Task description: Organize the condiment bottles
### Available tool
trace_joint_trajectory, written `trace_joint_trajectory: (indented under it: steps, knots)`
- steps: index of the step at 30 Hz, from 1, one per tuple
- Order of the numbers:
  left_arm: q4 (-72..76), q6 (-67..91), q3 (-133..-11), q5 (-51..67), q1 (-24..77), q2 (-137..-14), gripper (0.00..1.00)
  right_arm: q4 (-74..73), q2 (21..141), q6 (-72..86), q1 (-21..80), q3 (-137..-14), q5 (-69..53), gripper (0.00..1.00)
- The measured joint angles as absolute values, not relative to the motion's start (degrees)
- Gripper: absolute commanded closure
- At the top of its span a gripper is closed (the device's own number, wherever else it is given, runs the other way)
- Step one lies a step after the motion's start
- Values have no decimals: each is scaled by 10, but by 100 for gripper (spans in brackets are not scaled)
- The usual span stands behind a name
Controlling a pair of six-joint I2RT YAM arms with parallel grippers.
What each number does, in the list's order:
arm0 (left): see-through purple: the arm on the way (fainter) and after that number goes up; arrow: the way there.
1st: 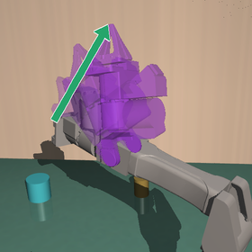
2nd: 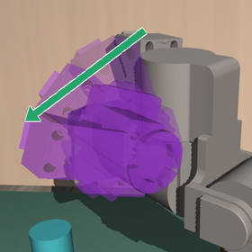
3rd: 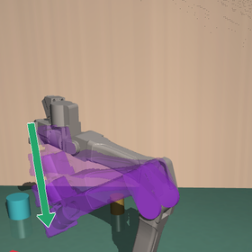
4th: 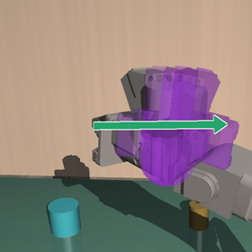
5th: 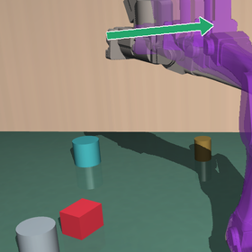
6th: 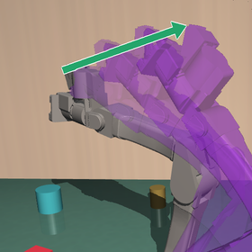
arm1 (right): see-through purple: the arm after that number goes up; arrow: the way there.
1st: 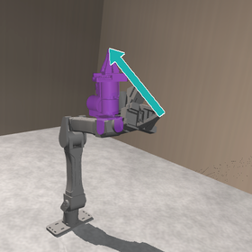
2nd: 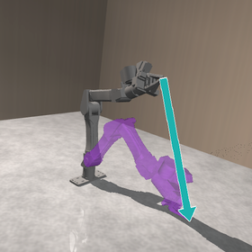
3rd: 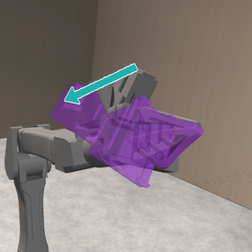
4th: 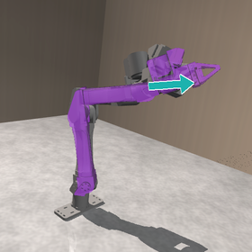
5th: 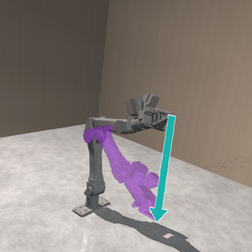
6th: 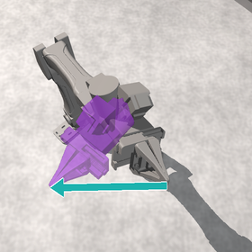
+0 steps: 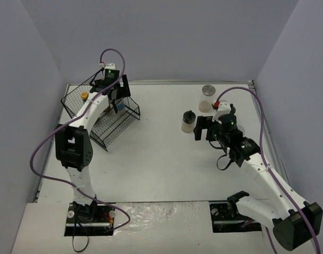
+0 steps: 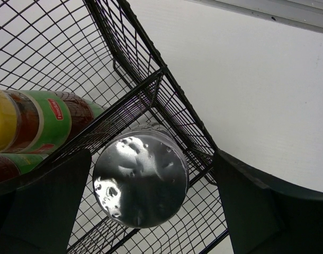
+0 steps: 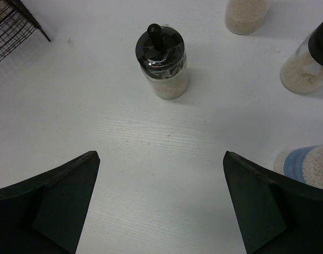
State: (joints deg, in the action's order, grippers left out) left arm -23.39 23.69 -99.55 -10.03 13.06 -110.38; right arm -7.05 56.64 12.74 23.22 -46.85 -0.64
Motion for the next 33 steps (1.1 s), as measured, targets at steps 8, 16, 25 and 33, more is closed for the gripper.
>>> trace_joint_trajectory:
  steps: [8,16,25,33]
  knots:
    - [-288,246,-995,-67,131,-1062,3,-112,562,160,232,-484,135,0]
    - [-333,254,-923,-6,131,-886,3,-178,564,215,156,-504,233,0]
    - [-366,230,-740,58,131,-705,3,-185,631,240,44,-506,202,0]
    - [-406,222,-664,75,132,-634,3,-152,689,242,5,-502,163,8]
